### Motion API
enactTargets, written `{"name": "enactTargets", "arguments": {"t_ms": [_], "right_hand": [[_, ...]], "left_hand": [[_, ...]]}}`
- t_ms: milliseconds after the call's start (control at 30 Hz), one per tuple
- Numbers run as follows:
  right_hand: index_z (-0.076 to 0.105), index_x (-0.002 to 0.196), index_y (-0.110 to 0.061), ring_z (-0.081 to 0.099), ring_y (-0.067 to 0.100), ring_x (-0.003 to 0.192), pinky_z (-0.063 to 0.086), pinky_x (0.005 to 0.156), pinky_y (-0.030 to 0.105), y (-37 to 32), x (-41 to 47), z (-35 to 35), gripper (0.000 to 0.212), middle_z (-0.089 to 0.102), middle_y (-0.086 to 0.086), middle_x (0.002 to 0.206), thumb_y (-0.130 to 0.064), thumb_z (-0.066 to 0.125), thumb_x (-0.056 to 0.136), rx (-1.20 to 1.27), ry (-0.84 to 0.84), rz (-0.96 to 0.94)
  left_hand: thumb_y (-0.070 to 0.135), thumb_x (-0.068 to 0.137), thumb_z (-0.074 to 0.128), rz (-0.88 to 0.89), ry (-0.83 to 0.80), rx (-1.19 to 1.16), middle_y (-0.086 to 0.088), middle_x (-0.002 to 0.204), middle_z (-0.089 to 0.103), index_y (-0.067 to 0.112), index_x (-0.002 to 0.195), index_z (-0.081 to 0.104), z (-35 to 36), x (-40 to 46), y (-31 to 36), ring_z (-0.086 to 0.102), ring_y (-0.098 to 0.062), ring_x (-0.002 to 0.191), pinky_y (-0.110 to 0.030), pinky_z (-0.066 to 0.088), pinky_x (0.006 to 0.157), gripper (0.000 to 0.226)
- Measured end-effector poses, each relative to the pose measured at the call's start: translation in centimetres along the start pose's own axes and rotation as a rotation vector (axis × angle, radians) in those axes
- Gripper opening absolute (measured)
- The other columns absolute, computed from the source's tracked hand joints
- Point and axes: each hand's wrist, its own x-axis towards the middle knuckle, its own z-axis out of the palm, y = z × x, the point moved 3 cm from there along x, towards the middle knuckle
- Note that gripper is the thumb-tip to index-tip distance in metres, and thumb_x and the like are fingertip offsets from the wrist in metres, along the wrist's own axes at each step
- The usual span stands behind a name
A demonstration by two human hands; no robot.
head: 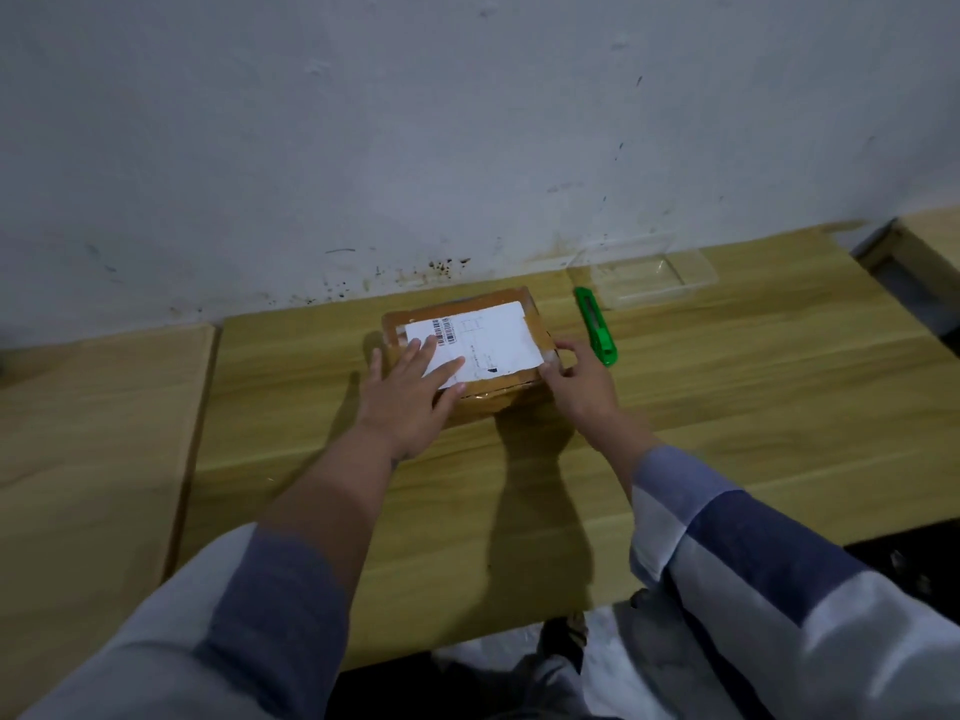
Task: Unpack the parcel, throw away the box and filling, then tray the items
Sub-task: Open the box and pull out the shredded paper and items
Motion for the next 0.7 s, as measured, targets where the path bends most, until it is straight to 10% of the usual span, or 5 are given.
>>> {"name": "enactTargets", "arguments": {"t_ms": [167,367,700], "right_hand": [[0.045,0.131,-0.019,0.054,0.028,0.105,0.047,0.08,0.033,-0.3,-2.9,0.0,0.047,0.055,0.015,0.124,-0.028,0.058,0.087,-0.267,0.057,-0.027],[0.057,0.128,-0.027,0.038,0.026,0.134,0.032,0.109,0.039,-4.2,-3.1,1.3,0.038,0.047,0.003,0.144,-0.03,0.054,0.091,-0.679,-0.082,-0.487],[0.049,0.135,-0.03,0.031,0.025,0.137,0.034,0.107,0.041,-6.0,-3.0,3.4,0.045,0.033,0.001,0.153,-0.041,0.052,0.092,-0.971,-0.483,-0.596]], "left_hand": [[0.053,0.098,0.017,0.029,0.048,-0.045,0.002,0.161,0.002,0.039,0.149,0.019,0.6,-1.3,-0.3,-0.007,-0.017,0.148,-0.052,-0.005,0.118,0.053],[0.064,0.089,0.04,-0.26,0.167,-0.287,-0.002,0.161,-0.007,0.017,0.153,-0.003,1.0,-1.9,-2.4,-0.006,-0.02,0.148,-0.048,0.001,0.118,0.09],[0.089,0.048,0.057,-0.289,0.012,-0.727,0.01,0.153,0.034,0.044,0.147,0.001,2.9,-2.1,-4.2,0.035,-0.022,0.139,-0.053,0.038,0.107,0.123]]}}
